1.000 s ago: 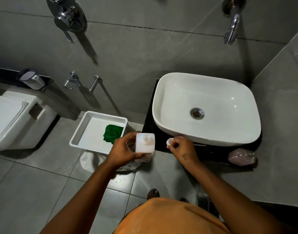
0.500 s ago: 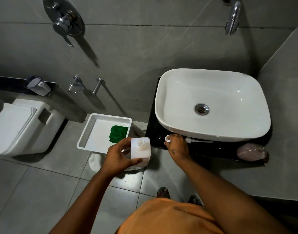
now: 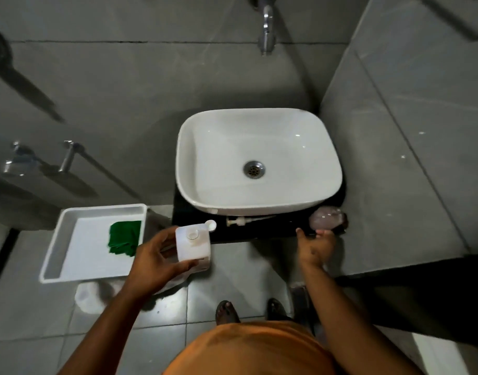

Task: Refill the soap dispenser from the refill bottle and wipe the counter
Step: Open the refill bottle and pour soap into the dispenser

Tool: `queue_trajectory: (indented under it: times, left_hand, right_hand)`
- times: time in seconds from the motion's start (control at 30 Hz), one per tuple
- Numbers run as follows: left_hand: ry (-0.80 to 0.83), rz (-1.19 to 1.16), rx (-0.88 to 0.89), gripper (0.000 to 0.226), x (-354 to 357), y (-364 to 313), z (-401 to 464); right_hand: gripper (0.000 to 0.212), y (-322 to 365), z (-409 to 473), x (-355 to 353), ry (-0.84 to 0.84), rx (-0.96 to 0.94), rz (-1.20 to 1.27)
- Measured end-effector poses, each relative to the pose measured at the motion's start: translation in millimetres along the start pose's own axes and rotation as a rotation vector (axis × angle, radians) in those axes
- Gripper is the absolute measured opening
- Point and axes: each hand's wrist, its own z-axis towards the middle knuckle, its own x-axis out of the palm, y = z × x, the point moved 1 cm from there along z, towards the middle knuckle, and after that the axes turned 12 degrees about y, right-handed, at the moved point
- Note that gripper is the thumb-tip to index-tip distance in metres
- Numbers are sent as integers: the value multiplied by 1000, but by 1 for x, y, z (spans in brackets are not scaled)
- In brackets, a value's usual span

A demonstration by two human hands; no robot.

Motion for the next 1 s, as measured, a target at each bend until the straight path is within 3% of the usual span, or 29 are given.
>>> queue_trajectory:
  times: [0.13, 0.23, 0.47, 0.63, 1.0]
  left_hand:
    - [56, 7, 43, 95, 15, -10, 15]
    - [85, 18, 74, 93, 22, -16, 21]
    - [83, 42, 150, 78, 30, -40, 24]
    - [34, 48, 215, 77, 31, -66, 24]
    - [-10, 292, 481, 78, 22, -160, 41]
  right_hand:
    - [79, 4, 9, -22, -130, 67, 63]
    - [97, 14, 18, -26, -152, 50, 107]
    - [67, 20, 43, -30, -2, 18, 150]
    - [76, 6, 34, -42, 155, -96, 98]
    - [79, 46, -16, -69, 516, -598, 54]
